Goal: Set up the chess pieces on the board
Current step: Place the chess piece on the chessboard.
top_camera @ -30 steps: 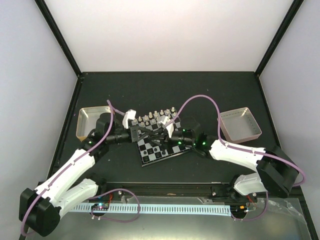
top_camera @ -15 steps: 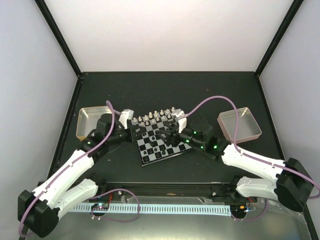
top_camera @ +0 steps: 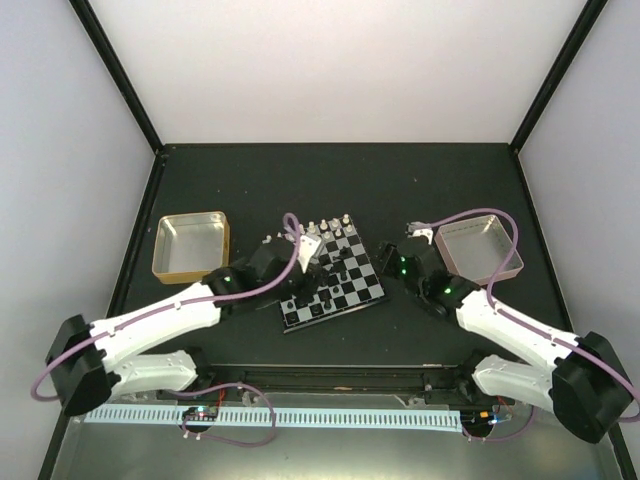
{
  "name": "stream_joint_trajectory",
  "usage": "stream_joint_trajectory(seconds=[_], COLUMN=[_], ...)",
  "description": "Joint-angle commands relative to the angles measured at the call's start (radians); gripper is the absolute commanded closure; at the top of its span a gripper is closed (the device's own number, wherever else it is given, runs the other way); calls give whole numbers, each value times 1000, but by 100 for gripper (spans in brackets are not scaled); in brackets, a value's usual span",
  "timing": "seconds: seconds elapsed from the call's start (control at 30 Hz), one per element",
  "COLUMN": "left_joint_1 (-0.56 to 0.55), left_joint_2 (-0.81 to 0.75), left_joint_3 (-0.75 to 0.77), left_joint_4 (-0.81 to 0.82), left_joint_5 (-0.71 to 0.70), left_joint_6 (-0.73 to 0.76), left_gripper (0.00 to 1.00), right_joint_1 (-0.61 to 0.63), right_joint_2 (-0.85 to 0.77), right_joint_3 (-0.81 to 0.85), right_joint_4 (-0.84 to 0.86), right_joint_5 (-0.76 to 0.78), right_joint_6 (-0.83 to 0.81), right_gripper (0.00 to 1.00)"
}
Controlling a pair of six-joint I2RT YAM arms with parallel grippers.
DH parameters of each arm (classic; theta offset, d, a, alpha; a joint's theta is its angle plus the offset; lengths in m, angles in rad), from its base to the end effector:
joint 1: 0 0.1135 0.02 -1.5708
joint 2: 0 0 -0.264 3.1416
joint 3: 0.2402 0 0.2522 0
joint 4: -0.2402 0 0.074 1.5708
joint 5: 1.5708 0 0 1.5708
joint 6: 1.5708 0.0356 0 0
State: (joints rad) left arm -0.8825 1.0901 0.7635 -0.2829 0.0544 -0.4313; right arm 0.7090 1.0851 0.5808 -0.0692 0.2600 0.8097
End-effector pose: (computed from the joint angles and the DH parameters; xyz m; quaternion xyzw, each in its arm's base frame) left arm 0.1503 -0.1858 0.2631 0.2105 0.8611 -0.3013 0.3513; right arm 0.1815 0.1436 0.2223 0.1058 0.8666 0.2439 0.4223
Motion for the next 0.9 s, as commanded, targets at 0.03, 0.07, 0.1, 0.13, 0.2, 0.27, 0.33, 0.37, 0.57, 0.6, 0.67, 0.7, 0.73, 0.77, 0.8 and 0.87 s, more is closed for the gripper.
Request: stream_joint_trajectory(seconds=[0.03, 0.07, 0.1, 0.13, 0.2, 0.27, 0.33, 0.37, 0.57, 0.6, 0.67, 0.7, 0.73, 0.77, 0.8, 0.87], left_joint_1=[-104, -121, -137, -149, -171, -183, -192, -196, -211, -211, -211, -211, -212, -211, -211, -211], left_joint_2=[139, 168, 199, 231, 275, 319, 351, 367, 454, 464, 479, 486, 493, 499, 506, 518], left_joint_3=[88, 99, 108, 116, 123, 123, 125, 126, 152, 156, 162, 165, 167, 167, 168, 170], left_joint_4=[44, 46, 53, 58, 76, 100, 120, 129, 145, 145, 146, 144, 144, 146, 150, 163], left_joint_5=[-110, -117, -120, -119, -119, -111, -99, -96, -93, -99, -111, -116, -122, -127, -129, -125], left_joint_6=[87, 102, 112, 119, 128, 133, 140, 144, 166, 166, 166, 166, 165, 162, 161, 163], left_gripper=[99, 98, 99, 98, 98, 98, 98, 98, 98, 98, 98, 98, 98, 98, 98, 97], right_joint_1=[-48, -54, -62, -70, -87, -99, -108, -114, -134, -136, -142, -145, -147, -149, -152, -155], right_joint_2=[-19, -21, -24, -27, -30, -33, -32, -32, -18, -16, -13, -13, -13, -14, -14, -15], right_joint_3=[-52, -59, -66, -72, -82, -91, -101, -106, -119, -119, -119, -120, -121, -122, -123, -125], right_joint_4=[-69, -68, -65, -61, -54, -49, -45, -40, -22, -21, -20, -20, -21, -20, -20, -18], right_joint_5=[31, 27, 20, 12, -1, -10, -20, -25, -56, -57, -60, -61, -63, -62, -63, -66], right_joint_6=[122, 125, 126, 124, 121, 114, 112, 112, 110, 109, 109, 109, 108, 109, 109, 110], right_gripper=[28, 27, 27, 27, 27, 27, 27, 27, 27, 27, 27, 27, 27, 27, 27, 27])
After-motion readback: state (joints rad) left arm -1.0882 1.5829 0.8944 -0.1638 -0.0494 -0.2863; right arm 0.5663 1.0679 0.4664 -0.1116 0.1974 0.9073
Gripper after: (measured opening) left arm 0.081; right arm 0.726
